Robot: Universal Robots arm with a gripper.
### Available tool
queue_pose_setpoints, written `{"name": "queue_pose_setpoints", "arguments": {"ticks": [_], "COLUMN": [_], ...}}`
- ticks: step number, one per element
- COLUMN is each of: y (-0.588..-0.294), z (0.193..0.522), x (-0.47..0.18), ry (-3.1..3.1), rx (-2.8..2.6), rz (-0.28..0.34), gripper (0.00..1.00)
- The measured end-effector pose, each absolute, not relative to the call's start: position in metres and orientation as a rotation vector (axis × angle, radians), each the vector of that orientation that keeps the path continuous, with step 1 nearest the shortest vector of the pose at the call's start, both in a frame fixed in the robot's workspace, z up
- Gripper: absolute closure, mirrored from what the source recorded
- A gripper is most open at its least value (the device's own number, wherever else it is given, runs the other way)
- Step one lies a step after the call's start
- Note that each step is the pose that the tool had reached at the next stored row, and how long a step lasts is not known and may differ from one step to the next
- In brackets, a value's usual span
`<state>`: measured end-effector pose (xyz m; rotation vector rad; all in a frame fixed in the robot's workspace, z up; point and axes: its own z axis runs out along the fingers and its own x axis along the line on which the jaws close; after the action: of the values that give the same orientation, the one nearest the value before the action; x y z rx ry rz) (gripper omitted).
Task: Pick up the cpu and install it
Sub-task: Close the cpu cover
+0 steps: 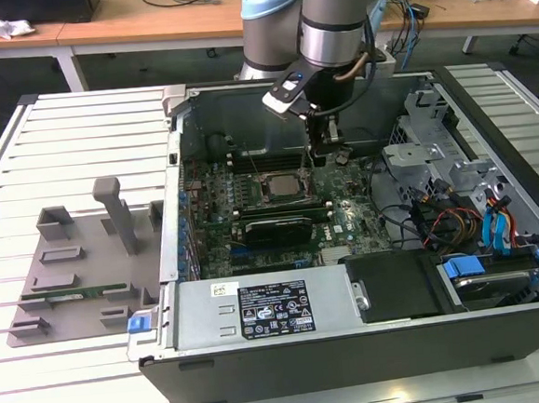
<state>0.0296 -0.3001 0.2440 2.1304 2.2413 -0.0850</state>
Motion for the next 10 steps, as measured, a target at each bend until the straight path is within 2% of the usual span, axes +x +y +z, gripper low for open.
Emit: {"name": "queue_pose_setpoints", "arguments": {"ticks": [10], "y": [-0.300], "z": [0.239], "x": [0.018], "ry": [2.241], "rx": [2.130], "rz": [-0.085], "gripper": [0.89]}}
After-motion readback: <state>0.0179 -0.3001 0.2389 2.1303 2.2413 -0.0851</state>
